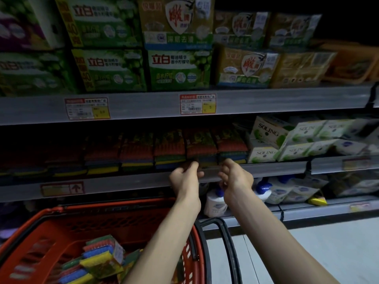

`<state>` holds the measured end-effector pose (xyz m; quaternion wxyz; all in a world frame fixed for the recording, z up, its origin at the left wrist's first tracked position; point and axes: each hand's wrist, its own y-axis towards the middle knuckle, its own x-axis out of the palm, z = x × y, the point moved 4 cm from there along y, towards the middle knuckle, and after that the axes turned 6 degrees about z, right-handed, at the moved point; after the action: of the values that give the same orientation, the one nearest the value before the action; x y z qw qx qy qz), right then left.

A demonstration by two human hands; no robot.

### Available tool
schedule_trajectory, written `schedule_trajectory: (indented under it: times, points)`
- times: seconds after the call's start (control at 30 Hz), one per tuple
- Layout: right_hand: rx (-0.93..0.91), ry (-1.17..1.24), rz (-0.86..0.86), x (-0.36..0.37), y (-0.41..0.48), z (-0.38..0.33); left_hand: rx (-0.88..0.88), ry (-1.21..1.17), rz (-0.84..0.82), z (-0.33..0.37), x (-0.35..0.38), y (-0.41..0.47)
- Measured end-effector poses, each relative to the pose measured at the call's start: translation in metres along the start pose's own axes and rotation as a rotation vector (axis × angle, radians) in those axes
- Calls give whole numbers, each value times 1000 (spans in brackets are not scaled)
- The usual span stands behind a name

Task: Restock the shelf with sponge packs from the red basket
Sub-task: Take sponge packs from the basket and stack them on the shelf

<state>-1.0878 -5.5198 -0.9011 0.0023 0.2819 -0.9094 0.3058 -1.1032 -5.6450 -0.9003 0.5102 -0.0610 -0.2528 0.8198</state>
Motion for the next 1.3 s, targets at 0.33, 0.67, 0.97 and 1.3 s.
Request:
schedule_trajectory:
  times: [0.33, 0.67, 0.97, 1.3]
  points:
    - [-2, 59, 67, -12, 19, -13, 7, 18, 1, -5, 5, 4]
    - [41, 138, 48, -9, 16, -16, 81, 57, -41, -1, -2, 1]
    - [40, -4, -31, -8, -17, 1, 93, 57, -38, 8, -44, 7]
    - [60, -141, -280, 54, -71, 51, 57, -33, 51, 27, -74, 23]
